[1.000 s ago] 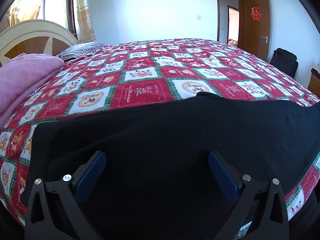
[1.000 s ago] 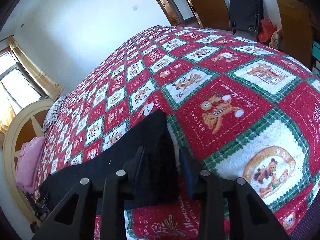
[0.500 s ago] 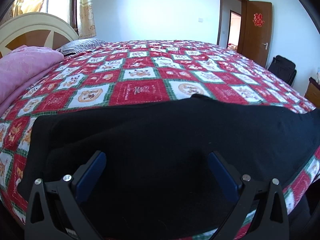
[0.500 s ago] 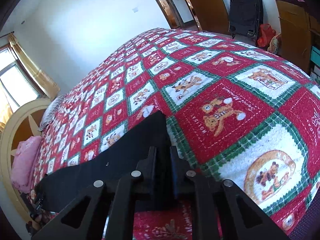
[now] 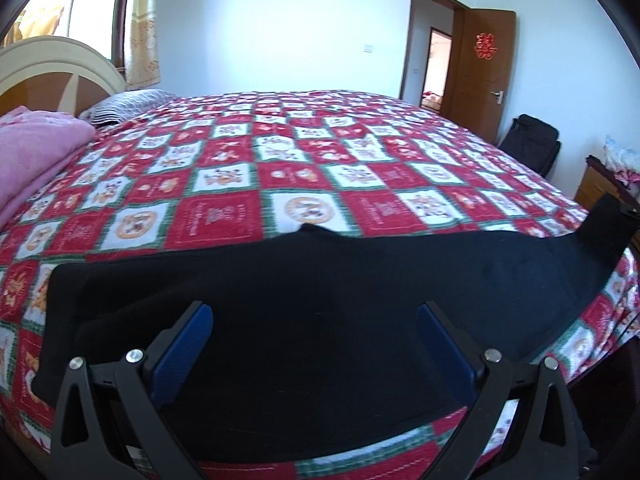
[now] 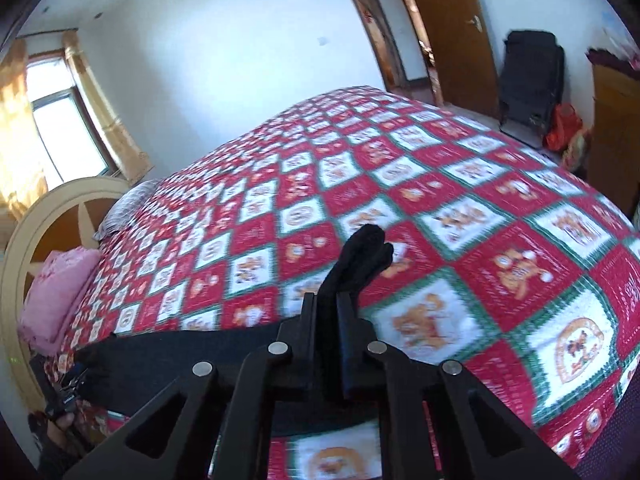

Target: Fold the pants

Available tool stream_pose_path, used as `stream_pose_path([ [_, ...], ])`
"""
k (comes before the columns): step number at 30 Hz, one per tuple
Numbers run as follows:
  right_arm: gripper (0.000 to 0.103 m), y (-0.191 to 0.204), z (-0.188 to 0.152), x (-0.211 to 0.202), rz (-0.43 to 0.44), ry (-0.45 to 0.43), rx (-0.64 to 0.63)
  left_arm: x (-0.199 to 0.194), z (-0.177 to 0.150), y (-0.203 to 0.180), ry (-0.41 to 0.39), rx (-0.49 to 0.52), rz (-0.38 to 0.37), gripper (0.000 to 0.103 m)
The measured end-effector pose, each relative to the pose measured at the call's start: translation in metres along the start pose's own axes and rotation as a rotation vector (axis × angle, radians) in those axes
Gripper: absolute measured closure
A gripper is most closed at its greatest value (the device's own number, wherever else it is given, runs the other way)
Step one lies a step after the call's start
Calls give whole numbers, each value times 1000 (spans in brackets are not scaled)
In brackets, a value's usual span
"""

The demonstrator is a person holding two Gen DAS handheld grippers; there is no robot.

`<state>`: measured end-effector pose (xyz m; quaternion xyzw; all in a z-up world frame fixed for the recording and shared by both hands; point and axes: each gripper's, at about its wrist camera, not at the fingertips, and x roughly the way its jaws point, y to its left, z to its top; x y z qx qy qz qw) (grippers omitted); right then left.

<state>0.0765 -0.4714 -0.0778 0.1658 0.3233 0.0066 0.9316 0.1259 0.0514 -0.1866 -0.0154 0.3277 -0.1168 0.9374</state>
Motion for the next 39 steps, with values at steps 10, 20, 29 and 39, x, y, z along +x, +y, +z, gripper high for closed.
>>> stream_pose_path([
  [10, 95, 125, -26, 41, 109, 76, -181, 0, -2, -15, -5, -10, -85, 0],
  [20, 95, 221, -114, 130, 149, 263, -360, 6, 0, -34, 21, -3, -169, 0],
  [29, 84, 211, -127, 103, 268, 352, -425, 22, 11, -64, 62, -23, -267, 0],
  [39, 59, 95, -88, 65, 141, 70, -46, 57, 22, -161, 158, 76, -411, 17],
])
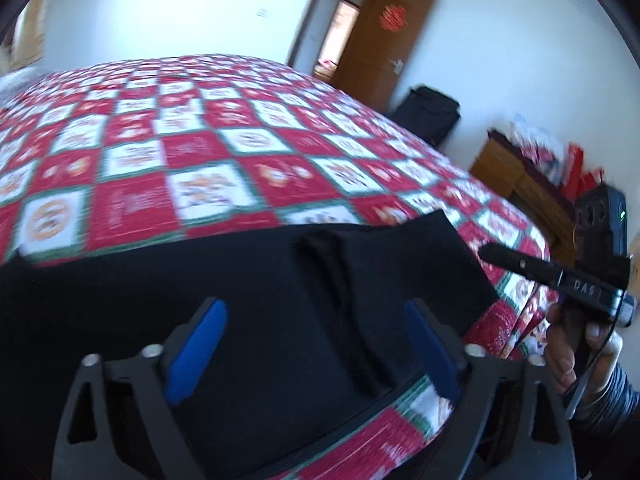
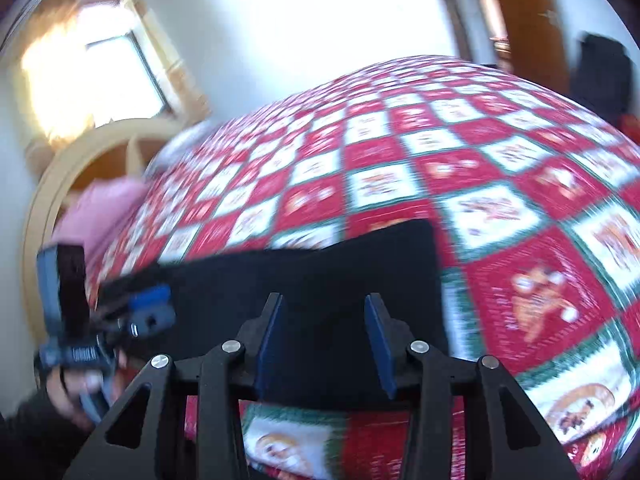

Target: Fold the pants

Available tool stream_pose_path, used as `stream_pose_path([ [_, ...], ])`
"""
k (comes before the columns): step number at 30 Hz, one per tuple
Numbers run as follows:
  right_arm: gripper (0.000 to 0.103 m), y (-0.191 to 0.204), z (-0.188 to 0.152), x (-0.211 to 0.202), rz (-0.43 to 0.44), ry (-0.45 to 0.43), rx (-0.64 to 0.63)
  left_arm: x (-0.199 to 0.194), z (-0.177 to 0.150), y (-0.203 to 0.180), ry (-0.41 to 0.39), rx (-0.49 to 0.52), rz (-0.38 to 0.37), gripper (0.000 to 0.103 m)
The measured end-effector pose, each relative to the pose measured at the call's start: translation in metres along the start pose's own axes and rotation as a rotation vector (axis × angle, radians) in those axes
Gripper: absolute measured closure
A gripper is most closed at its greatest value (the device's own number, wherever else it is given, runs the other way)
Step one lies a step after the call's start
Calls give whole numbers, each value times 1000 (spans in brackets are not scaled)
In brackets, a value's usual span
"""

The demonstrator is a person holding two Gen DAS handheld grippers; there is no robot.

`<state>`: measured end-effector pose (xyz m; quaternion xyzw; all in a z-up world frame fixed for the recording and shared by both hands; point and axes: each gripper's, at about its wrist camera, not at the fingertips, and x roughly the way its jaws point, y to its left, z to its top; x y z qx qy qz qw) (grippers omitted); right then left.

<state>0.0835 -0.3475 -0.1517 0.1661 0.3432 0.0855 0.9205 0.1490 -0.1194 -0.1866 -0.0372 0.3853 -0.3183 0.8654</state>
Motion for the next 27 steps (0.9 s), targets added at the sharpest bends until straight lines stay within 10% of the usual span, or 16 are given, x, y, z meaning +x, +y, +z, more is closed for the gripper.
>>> stream_pose_path([
  [9, 52, -5, 1, -10, 19, -63, -16, 42, 8, -22, 56, -25, 10, 43],
  [14, 46, -11, -3, 0, 5, -51, 14, 41, 7, -22, 63, -33, -7, 88],
  [27, 39, -12, -5, -10, 15, -101, 27, -26, 16, 20, -35, -186, -43, 90],
])
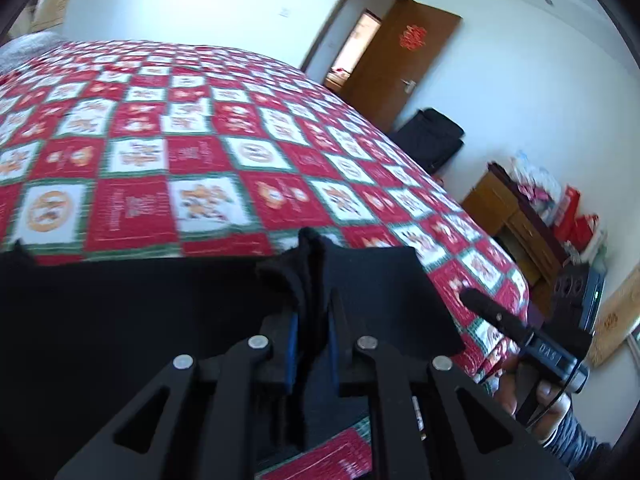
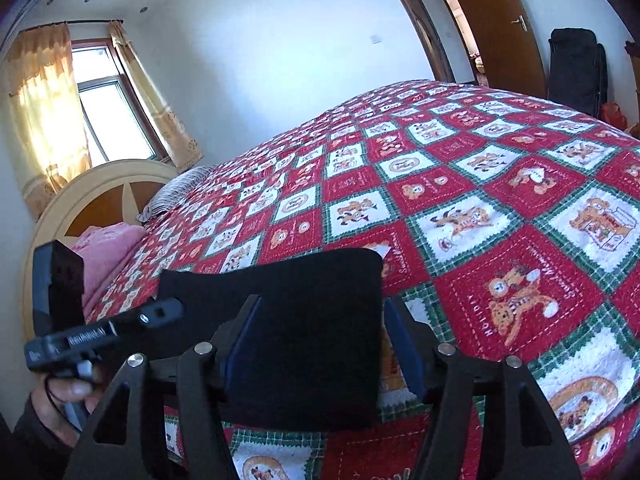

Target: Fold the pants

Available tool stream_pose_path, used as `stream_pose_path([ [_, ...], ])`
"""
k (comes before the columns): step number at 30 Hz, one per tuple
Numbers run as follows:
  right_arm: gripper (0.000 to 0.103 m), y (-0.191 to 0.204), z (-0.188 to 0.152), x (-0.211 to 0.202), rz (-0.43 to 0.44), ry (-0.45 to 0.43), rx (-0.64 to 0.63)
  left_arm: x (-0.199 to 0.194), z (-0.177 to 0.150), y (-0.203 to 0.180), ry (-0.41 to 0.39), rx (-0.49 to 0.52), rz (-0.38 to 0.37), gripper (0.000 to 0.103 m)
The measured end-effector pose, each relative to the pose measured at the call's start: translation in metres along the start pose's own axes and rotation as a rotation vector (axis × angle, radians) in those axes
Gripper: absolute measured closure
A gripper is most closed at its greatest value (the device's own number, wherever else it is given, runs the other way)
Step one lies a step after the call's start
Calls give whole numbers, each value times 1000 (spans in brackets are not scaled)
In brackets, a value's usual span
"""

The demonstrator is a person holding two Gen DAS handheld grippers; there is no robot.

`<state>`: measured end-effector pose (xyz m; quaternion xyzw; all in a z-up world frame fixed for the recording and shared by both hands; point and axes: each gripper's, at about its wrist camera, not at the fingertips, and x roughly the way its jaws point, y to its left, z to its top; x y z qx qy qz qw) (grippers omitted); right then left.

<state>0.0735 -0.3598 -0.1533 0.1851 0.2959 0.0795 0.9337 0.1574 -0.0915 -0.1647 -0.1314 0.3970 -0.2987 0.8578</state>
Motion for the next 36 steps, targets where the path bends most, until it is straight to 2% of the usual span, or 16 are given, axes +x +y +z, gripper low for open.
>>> stream_pose_path([
  [5, 39, 5, -3, 3, 7, 15, -24, -11, -3, 37, 0, -120, 11, 90],
  [11, 39, 15, -7, 5, 55, 36, -61, -14, -13, 66, 2, -194, 52, 90],
  [14, 39, 29, -14, 10, 102, 73, -121, -9, -17, 74, 4, -199, 69, 90],
  [19, 38, 57, -33, 26, 156, 189, -255, -8, -21, 86, -7, -217, 77, 90],
  [21, 38, 63, -41, 35, 123, 233, -300, -5, -23, 89, -6, -210, 83, 90],
  [24, 38, 59, -48, 52, 80, 306, -301, -4, -26, 85, -13, -171, 110, 84],
  [26, 38, 56, -45, 50, 95, 299, -279, -5, -25, 80, -16, -131, 141, 84],
  [28, 38, 53, -41, 46, 116, 286, -250, -8, -24, 76, -20, -105, 171, 77],
  [30, 38, 51, -33, 41, 116, 243, -227, -15, -24, 70, -40, -70, 221, 64],
  [32, 38, 51, -19, 40, 105, 196, -214, -22, -26, 63, -70, -33, 255, 42],
  [36, 38, 46, 10, 59, 142, 193, -140, -17, -31, 57, -63, 21, 286, 38],
])
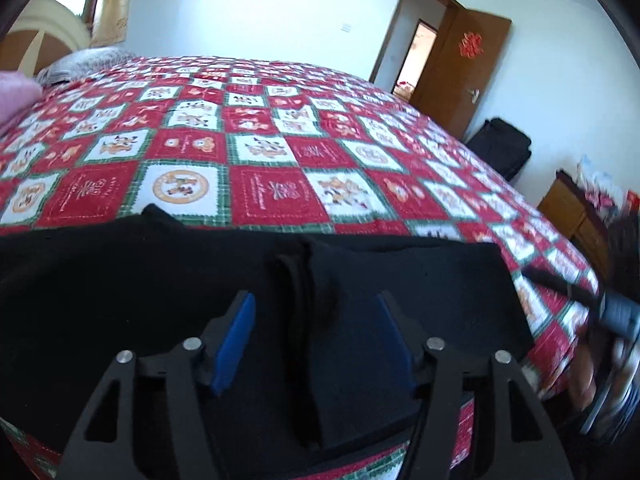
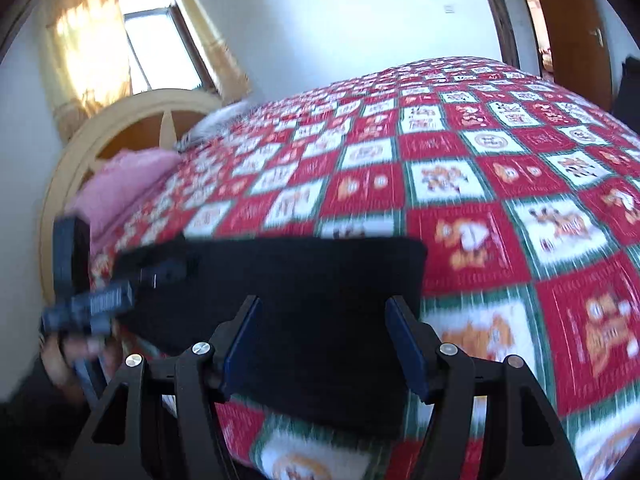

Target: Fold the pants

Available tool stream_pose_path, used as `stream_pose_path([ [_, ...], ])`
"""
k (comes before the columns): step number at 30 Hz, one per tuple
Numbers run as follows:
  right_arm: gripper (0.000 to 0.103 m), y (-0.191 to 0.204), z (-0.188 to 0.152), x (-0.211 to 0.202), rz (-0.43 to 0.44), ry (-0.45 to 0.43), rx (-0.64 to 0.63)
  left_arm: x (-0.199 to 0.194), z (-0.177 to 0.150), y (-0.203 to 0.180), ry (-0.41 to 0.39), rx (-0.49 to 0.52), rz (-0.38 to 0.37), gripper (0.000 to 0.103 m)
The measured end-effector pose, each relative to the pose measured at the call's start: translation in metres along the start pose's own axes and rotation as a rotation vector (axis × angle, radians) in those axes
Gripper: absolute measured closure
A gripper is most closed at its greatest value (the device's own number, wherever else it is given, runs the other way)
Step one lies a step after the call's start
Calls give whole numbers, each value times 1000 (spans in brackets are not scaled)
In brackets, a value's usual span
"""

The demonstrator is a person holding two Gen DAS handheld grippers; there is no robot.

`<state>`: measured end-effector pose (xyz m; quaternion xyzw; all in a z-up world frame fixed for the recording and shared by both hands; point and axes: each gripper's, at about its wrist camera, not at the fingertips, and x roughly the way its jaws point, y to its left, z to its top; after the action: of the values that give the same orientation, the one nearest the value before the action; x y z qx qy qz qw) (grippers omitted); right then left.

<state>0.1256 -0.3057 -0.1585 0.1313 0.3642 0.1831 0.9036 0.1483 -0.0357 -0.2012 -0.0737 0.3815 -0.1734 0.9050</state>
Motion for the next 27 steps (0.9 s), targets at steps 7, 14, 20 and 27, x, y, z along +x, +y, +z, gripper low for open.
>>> stream_pose_path([
  [7, 38, -25, 14, 48, 9, 92, 87, 11, -8, -5, 12, 57, 59, 38],
  [14, 37, 16, -1, 19, 5, 40, -15, -1, -9, -2, 6, 31, 59, 32],
  [20, 37, 56, -47, 36, 57, 210, -155, -6, -12, 12, 3, 5, 82, 27],
  [27, 37, 66, -55, 37, 5, 194, -200, -8, -14, 20, 5, -15, 65, 27],
])
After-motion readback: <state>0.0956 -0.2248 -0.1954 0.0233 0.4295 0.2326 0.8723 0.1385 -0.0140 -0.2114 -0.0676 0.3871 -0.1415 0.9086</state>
